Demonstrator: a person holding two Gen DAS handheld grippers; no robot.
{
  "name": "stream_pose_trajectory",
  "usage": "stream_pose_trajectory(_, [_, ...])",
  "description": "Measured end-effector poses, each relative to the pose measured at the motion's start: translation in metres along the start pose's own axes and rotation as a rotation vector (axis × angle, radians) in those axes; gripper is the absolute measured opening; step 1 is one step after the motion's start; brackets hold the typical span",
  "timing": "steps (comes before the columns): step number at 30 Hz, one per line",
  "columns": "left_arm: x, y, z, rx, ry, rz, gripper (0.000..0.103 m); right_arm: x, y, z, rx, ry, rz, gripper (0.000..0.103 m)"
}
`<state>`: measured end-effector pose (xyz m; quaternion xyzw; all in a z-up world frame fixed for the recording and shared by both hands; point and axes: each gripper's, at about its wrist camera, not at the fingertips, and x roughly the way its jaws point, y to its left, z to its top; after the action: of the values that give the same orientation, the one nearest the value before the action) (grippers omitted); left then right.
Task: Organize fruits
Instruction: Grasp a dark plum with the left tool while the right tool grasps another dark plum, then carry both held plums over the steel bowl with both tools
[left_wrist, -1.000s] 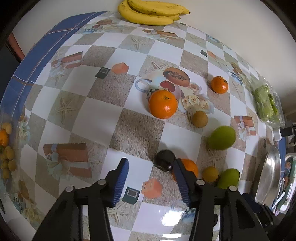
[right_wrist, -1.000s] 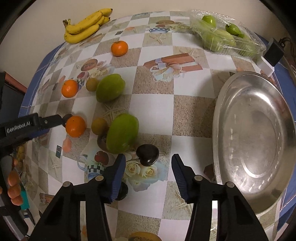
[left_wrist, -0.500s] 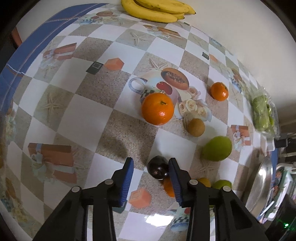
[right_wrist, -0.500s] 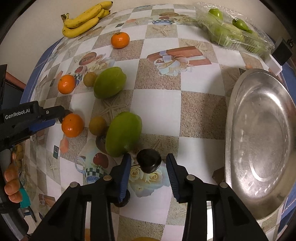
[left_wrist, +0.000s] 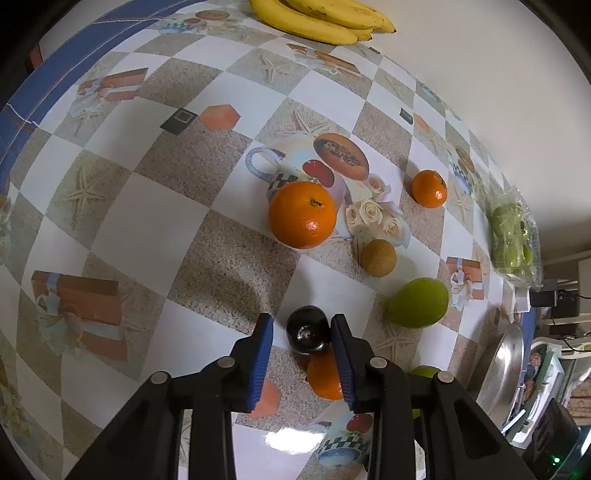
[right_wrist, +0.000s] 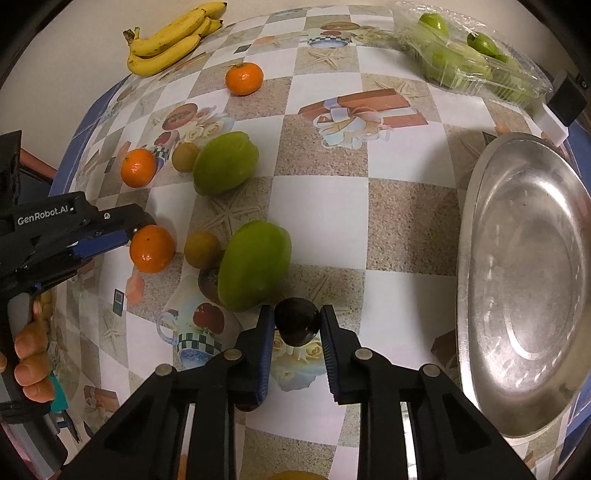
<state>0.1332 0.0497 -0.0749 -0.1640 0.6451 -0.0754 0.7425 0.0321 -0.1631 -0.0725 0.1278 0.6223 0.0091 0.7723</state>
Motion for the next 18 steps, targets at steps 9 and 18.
stream_pose_trajectory(9, [0.002, -0.001, 0.002, -0.012, 0.011, -0.006, 0.034, -0.003, -0.001, 0.000, 0.007, -0.010, 0.004, 0.025])
stream_pose_trajectory(18, [-0.005, 0.005, 0.001, -0.040, -0.014, -0.002, 0.027, -0.013, -0.004, -0.001, 0.017, -0.035, 0.022, 0.025])
